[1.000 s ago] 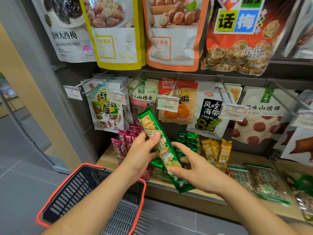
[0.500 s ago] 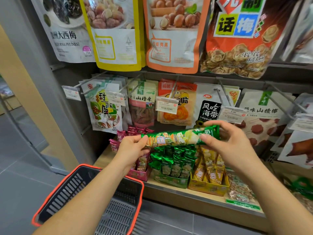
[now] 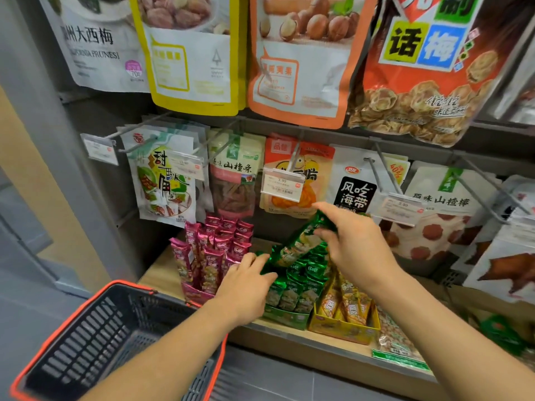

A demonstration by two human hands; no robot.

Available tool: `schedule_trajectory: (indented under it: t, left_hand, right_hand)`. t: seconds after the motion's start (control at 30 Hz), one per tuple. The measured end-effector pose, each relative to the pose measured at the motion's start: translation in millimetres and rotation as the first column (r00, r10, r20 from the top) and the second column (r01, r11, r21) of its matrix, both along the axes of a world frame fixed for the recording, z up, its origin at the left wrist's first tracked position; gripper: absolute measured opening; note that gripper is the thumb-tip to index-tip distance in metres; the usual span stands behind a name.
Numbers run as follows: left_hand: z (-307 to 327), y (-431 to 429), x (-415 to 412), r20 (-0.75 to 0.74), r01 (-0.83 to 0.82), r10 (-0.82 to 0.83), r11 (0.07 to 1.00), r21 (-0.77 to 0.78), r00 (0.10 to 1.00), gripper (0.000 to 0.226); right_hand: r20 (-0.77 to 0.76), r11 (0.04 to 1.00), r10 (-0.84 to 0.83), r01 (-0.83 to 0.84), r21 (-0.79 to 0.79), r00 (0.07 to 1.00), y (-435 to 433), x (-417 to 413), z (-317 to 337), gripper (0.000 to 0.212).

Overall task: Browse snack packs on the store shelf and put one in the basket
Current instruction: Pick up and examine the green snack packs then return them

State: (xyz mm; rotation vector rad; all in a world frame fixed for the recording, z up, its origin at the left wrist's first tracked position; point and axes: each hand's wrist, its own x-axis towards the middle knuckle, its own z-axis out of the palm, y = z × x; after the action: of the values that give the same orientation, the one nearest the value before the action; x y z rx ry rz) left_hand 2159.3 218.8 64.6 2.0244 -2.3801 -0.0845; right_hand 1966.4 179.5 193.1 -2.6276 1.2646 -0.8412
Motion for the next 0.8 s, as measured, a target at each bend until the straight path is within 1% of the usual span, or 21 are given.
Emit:
schedule_trajectory:
  t: [0.1, 0.17, 0.23, 0.27, 0.3, 0.33, 0.4, 0.43, 0.47, 0.5, 0.53, 0.57, 0.6, 0.63, 0.67, 0.7, 0.73, 0.77, 0.8]
  left_hand:
    - [1, -2, 1, 0.002, 0.011, -0.011, 0.998, 0.056, 1.000, 0.057]
    - [2, -3, 1, -0.019, 0.031, -0.030, 0.997, 0.077, 0.999, 0.053]
    - [2, -2, 3, -0.053, 0.041, -0.036, 0.994, 0.102, 0.998, 0.050]
    - [3, -2, 2, -0.078, 0.044, -0.037, 0.995, 0.086, 0.996, 0.048]
    - [3, -2, 1, -0.120, 0.034, -0.030, 0.999, 0.033, 0.992, 0.043]
    - [3, -2, 1, -0.181, 0.007, -0.018, 0.998, -0.057, 0.983, 0.037]
    - [3, -3, 0, -0.342, -0.086, 0.003, 0.970, -0.229, 0.940, 0.029]
    - [3, -4, -1, -0.405, -0.121, 0.006, 0.959, -0.257, 0.914, 0.034]
    - [3, -6, -1, -0.434, -0.129, 0.011, 0.962, -0.242, 0.901, 0.043]
    - [2, -7, -1, -0.431, -0.115, 0.019, 0.973, -0.199, 0.902, 0.052]
    - [0, -7, -2, -0.390, -0.093, 0.030, 0.985, -0.144, 0.920, 0.055]
    - [-1, -8, -2, -0.312, -0.067, 0.033, 0.993, -0.099, 0.949, 0.053]
    - [-2, -8, -2, -0.219, -0.042, 0.027, 0.997, -0.064, 0.975, 0.048]
    - [-3, -8, -2, -0.133, -0.023, 0.018, 0.999, -0.038, 0.991, 0.045]
    - [-4, -7, -2, -0.069, -0.011, 0.009, 1.000, -0.018, 0.998, 0.044]
    - [-4, -7, -2, -0.029, -0.005, 0.005, 1.000, -0.004, 1.000, 0.043]
    - [-5, -6, -2, -0.008, 0.000, 0.000, 1.000, 0.001, 1.000, 0.044]
    - [-5, -5, -2, 0.000, 0.002, -0.002, 1.000, 0.003, 1.000, 0.043]
    - [-6, -5, -2, -0.010, -0.001, 0.001, 1.000, 0.003, 1.000, 0.043]
  right_hand:
    - [-0.094, 0.996, -0.017, 0.025, 0.088, 0.995, -12, 11, -16, 0.043]
    - [-0.147, 0.993, -0.031, 0.047, 0.105, 0.989, -19, 18, -27, 0.038]
    - [-0.166, 0.993, -0.025, 0.043, 0.108, 0.986, -25, 30, -41, 0.037]
    - [-0.178, 0.994, -0.024, 0.043, 0.104, 0.984, -27, 34, -48, 0.038]
    - [-0.199, 0.994, -0.027, 0.048, 0.101, 0.980, -29, 37, -55, 0.039]
    - [-0.232, 0.994, -0.029, 0.053, 0.100, 0.972, -31, 42, -63, 0.040]
    - [-0.299, 0.990, -0.012, 0.053, 0.127, 0.954, -34, 49, -77, 0.044]
    - [-0.325, 0.987, 0.003, 0.050, 0.155, 0.946, -35, 52, -83, 0.045]
    - [-0.356, 0.982, 0.020, 0.049, 0.184, 0.934, -36, 54, -88, 0.047]
    - [-0.405, 0.977, 0.039, 0.051, 0.209, 0.914, -38, 56, -91, 0.046]
    - [-0.476, 0.969, 0.065, 0.058, 0.239, 0.877, -41, 57, -92, 0.043]
    - [-0.548, 0.956, 0.101, 0.072, 0.285, 0.831, -43, 57, -91, 0.039]
    - [-0.580, 0.933, 0.139, 0.090, 0.348, 0.803, -46, 58, -90, 0.037]
    - [-0.551, 0.901, 0.157, 0.108, 0.419, 0.820, -49, 57, -88, 0.036]
    - [-0.460, 0.873, 0.133, 0.116, 0.474, 0.878, -53, 57, -87, 0.034]
    - [-0.329, 0.863, 0.066, 0.111, 0.493, 0.942, -57, 57, -85, 0.030]
    - [-0.211, 0.882, -0.017, 0.114, 0.457, 0.977, -63, 57, -84, 0.027]
    - [-0.159, 0.912, -0.082, 0.138, 0.387, 0.984, -67, 59, -84, 0.025]
    - [-0.187, 0.934, -0.123, 0.178, 0.311, 0.975, -72, 62, -84, 0.026]
